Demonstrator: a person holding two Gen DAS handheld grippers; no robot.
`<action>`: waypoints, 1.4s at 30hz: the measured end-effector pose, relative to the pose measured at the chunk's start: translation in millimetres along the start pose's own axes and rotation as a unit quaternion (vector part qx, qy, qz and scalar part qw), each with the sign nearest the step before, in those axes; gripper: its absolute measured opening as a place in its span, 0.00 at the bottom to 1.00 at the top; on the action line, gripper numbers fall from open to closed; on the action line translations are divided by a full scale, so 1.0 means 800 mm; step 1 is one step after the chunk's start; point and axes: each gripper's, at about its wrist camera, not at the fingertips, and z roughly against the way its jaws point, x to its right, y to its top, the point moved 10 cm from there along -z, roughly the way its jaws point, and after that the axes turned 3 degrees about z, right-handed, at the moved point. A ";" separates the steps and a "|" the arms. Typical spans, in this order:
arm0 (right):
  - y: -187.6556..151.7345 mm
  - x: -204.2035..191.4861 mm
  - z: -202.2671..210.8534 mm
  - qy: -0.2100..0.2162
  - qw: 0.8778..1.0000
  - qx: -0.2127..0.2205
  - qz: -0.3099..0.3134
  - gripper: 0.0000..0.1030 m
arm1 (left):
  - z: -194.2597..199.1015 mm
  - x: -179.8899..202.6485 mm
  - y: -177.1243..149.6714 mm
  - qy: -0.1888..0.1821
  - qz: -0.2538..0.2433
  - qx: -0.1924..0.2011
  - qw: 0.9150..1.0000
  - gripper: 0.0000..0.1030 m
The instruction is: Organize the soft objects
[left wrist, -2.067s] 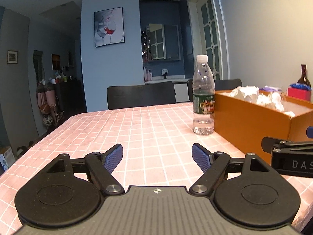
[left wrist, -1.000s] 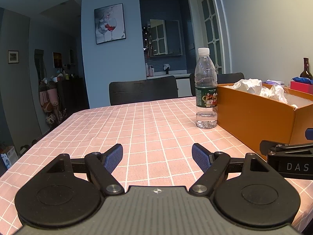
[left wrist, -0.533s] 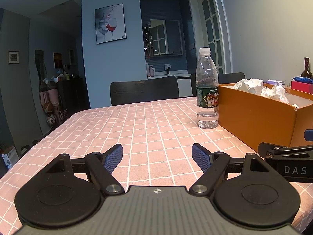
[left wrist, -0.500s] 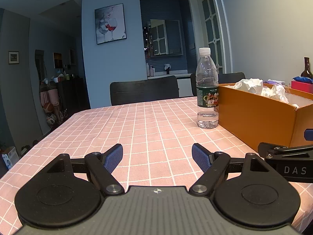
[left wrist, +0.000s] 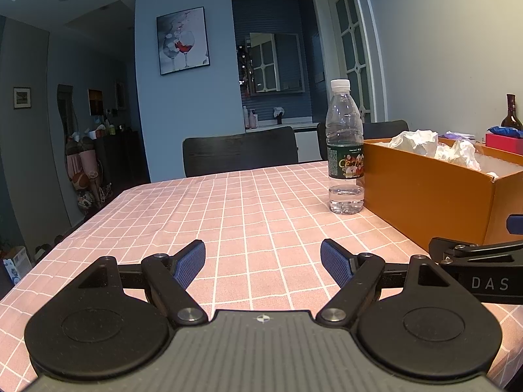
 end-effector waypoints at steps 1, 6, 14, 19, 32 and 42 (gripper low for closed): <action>0.000 0.000 0.000 0.000 1.000 0.000 0.000 0.97 | 0.000 0.000 0.000 0.001 0.001 0.000 1.000 0.91; 0.000 0.000 0.000 0.000 1.000 0.000 0.000 0.97 | 0.000 0.000 0.001 0.001 0.001 0.000 1.000 0.91; -0.003 0.000 -0.001 0.001 1.000 -0.002 -0.002 0.97 | 0.001 -0.001 0.000 0.000 -0.002 -0.001 1.000 0.91; -0.006 0.001 -0.003 0.001 1.000 -0.004 -0.003 0.97 | 0.001 -0.002 -0.003 -0.002 -0.003 -0.003 1.000 0.91; -0.009 0.001 -0.004 0.002 1.000 -0.008 -0.005 0.97 | 0.001 -0.002 -0.002 -0.002 -0.004 -0.003 1.000 0.91; -0.010 0.000 -0.005 0.004 1.000 -0.010 -0.005 0.97 | 0.002 -0.001 -0.004 -0.004 -0.004 -0.004 1.000 0.91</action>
